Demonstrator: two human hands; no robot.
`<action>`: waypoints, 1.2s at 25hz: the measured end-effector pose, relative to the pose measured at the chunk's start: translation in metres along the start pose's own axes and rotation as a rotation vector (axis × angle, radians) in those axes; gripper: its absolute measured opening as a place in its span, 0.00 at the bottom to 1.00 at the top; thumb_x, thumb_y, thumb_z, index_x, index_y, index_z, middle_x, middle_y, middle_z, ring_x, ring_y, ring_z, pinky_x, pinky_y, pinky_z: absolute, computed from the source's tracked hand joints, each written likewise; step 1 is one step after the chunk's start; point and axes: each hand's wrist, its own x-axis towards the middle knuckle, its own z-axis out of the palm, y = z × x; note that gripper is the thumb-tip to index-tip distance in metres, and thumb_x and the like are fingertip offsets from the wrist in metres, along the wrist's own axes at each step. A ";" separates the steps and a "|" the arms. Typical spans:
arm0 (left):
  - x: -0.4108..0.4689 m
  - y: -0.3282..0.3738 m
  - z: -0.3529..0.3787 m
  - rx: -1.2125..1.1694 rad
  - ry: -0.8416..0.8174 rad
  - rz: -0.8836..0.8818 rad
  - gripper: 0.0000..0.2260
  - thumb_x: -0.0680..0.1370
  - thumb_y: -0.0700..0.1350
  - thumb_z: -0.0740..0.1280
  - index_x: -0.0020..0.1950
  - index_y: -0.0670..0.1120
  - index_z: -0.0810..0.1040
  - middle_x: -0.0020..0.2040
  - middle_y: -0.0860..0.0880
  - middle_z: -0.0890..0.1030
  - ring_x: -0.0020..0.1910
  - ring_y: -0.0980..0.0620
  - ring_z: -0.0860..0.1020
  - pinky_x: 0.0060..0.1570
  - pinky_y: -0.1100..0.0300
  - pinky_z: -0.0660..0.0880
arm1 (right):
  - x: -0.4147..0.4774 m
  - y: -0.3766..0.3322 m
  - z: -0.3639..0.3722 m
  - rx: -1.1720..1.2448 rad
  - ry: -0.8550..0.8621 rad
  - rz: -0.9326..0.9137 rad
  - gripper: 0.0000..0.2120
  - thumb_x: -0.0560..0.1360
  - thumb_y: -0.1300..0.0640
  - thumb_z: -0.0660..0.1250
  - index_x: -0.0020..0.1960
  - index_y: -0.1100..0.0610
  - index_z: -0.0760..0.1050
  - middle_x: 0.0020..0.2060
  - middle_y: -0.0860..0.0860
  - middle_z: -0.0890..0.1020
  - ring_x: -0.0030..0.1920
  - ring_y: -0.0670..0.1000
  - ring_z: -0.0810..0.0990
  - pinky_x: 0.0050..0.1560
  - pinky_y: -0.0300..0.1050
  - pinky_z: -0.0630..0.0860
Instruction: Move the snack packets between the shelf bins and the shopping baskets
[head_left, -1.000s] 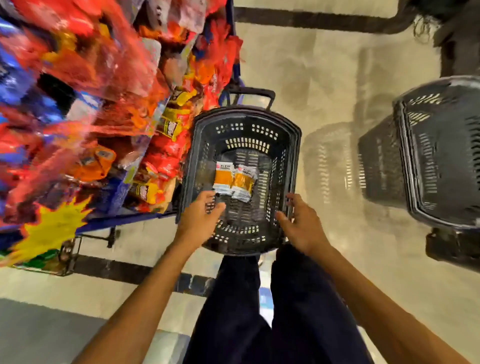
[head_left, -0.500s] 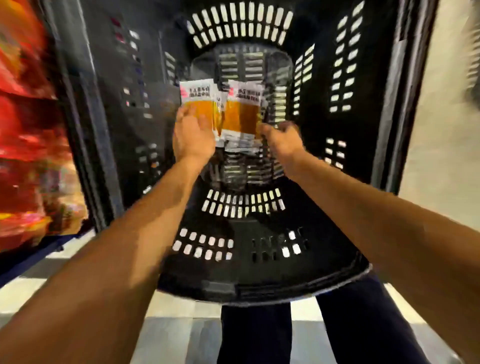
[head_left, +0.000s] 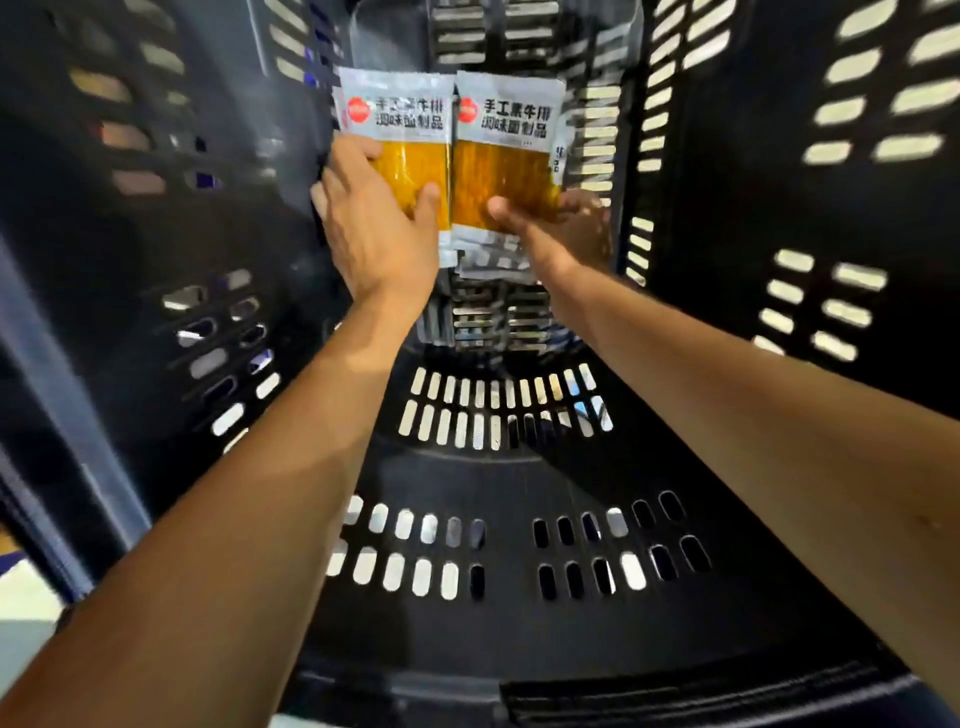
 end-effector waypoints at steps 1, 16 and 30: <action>0.003 0.004 -0.003 0.024 -0.036 -0.044 0.29 0.73 0.49 0.71 0.68 0.43 0.64 0.66 0.44 0.72 0.65 0.44 0.68 0.62 0.56 0.63 | 0.002 0.001 -0.004 -0.012 0.068 -0.050 0.27 0.64 0.46 0.77 0.58 0.57 0.73 0.52 0.52 0.81 0.53 0.51 0.80 0.59 0.49 0.75; 0.005 -0.008 0.012 -0.247 -0.268 -0.425 0.27 0.63 0.54 0.79 0.57 0.46 0.77 0.54 0.48 0.82 0.52 0.49 0.81 0.54 0.55 0.77 | 0.005 0.001 -0.020 0.010 -0.013 0.018 0.33 0.67 0.54 0.76 0.67 0.57 0.64 0.58 0.53 0.77 0.58 0.55 0.76 0.63 0.51 0.72; -0.124 0.041 -0.162 -0.744 -0.353 -0.661 0.18 0.68 0.39 0.76 0.57 0.44 0.77 0.47 0.50 0.82 0.42 0.57 0.80 0.41 0.67 0.76 | -0.187 -0.050 -0.092 0.124 -0.261 0.070 0.14 0.68 0.64 0.74 0.50 0.57 0.73 0.50 0.54 0.82 0.44 0.49 0.82 0.45 0.41 0.80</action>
